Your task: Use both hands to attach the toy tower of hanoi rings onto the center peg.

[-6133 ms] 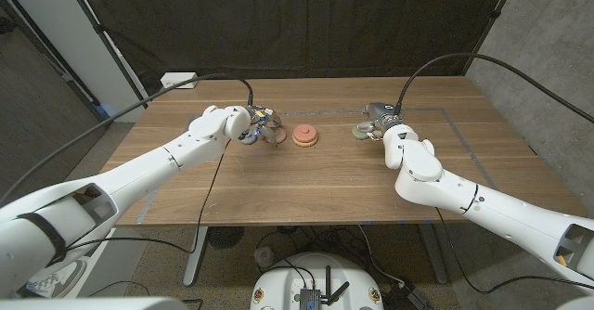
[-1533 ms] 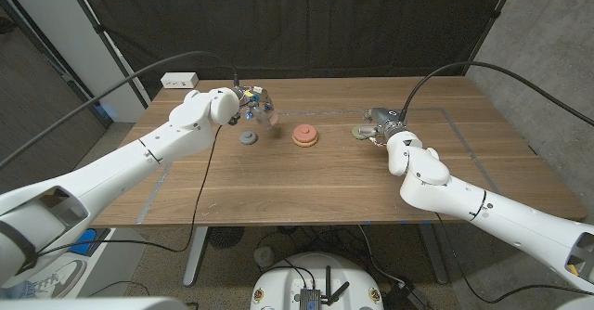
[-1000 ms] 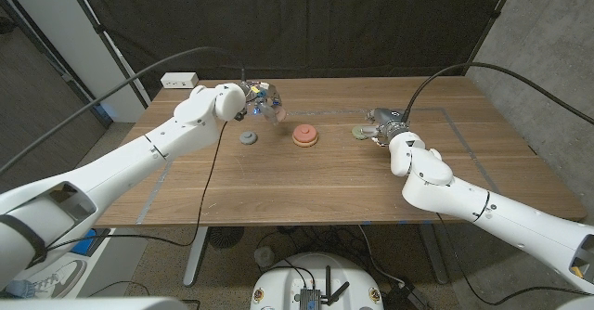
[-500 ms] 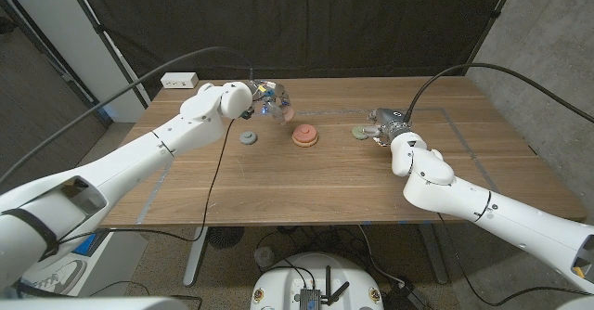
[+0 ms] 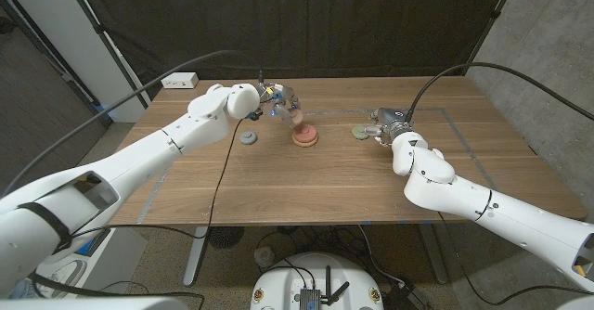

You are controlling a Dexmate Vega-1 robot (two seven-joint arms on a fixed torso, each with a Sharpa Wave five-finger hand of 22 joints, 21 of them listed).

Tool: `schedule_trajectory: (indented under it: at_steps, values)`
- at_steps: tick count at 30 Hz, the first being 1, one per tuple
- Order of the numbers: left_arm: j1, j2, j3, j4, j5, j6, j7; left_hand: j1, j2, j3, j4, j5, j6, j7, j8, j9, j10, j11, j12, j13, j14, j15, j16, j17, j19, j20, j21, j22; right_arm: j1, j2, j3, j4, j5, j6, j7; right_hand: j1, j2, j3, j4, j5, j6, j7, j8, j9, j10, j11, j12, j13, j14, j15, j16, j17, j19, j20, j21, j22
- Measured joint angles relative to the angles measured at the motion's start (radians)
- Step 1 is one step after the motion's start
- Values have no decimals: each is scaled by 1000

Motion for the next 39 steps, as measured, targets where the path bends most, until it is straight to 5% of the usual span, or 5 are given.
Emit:
schedule_trajectory:
  at_steps: [39]
  values:
    - [-82, -102, 92, 172, -13, -99, -10, -8, 8, -3, 3, -5, 5, -5, -10, 5, 10, -1, -8, 14, 0, 0, 0, 0, 2, 2, 0, 5, 15, -6, -1, 17, 46, 0, -30, -7, 7, 6, 0, 4, 5, 5, 0, 5, 4, 4, 0, 0, 0, 0, 4, -2, 0, 0, 0, 0]
